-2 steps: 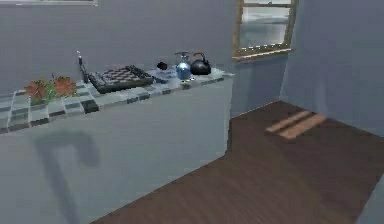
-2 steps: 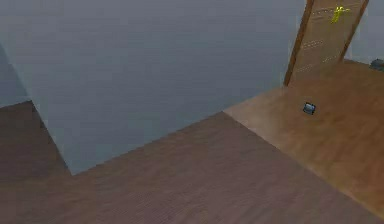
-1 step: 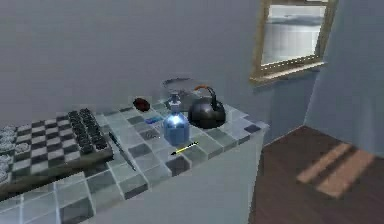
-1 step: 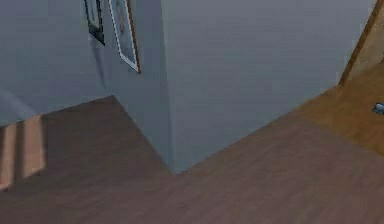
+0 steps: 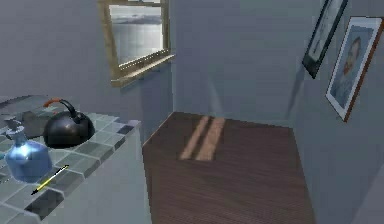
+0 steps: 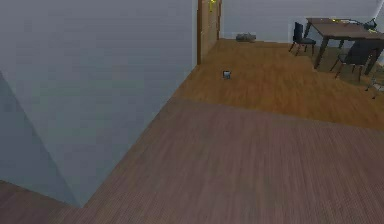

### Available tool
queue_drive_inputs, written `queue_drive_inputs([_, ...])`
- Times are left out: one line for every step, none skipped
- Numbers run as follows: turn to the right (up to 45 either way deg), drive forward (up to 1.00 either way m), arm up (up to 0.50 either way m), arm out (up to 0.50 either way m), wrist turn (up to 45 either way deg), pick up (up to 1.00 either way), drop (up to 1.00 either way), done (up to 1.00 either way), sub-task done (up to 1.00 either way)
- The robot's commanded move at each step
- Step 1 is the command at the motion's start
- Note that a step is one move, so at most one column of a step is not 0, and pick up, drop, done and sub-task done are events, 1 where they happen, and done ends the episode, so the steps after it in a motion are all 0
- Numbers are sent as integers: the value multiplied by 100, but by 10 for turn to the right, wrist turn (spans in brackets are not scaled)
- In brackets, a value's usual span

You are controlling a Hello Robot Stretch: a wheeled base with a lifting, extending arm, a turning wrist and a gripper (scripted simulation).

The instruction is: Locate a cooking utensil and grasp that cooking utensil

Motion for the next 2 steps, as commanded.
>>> queue_drive_inputs([0,5,0,0,0,0,0,0,0])
queue_drive_inputs([-450,0,0,0,0,0,0,0,0])
